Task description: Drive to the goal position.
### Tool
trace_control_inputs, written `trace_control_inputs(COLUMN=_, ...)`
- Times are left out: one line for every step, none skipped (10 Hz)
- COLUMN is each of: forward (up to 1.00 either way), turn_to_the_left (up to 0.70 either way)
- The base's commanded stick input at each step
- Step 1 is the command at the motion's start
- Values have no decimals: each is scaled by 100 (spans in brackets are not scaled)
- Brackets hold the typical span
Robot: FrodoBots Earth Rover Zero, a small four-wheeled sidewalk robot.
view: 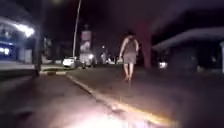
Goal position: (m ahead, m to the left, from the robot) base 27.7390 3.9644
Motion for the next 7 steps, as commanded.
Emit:
trace_control_inputs(forward=100, turn_to_the_left=-28)
trace_control_inputs(forward=100, turn_to_the_left=0)
trace_control_inputs(forward=100, turn_to_the_left=0)
trace_control_inputs(forward=100, turn_to_the_left=0)
trace_control_inputs(forward=100, turn_to_the_left=0)
trace_control_inputs(forward=100, turn_to_the_left=0)
trace_control_inputs(forward=100, turn_to_the_left=0)
